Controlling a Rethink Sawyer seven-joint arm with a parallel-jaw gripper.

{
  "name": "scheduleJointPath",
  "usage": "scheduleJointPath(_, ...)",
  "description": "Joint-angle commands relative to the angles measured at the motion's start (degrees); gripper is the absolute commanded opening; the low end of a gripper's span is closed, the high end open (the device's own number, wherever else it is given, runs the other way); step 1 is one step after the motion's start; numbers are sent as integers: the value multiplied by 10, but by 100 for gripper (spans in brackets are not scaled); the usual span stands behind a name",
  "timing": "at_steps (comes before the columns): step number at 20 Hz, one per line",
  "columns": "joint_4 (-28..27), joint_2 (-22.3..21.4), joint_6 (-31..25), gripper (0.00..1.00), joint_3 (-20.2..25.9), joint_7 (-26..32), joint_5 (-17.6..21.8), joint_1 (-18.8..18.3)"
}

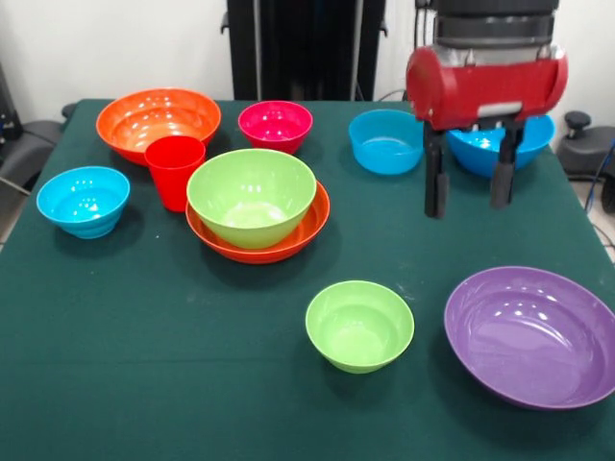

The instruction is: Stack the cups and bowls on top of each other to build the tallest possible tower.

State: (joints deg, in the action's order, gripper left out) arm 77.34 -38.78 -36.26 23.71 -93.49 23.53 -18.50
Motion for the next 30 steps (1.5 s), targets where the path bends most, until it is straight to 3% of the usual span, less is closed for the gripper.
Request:
scheduleJointPath(1,8,79,74,100,-39,-103,13,7)
scheduleJointPath(6,2,108,133,100,-91,-145,33,55)
scheduleJointPath(12,-29,160,182,100,-137,-157,28,98)
scheduleJointPath(21,-23,178,228,100,-173,-166,12,120)
scheduleJointPath(30,-43,196,230,100,-190,-167,-12,131)
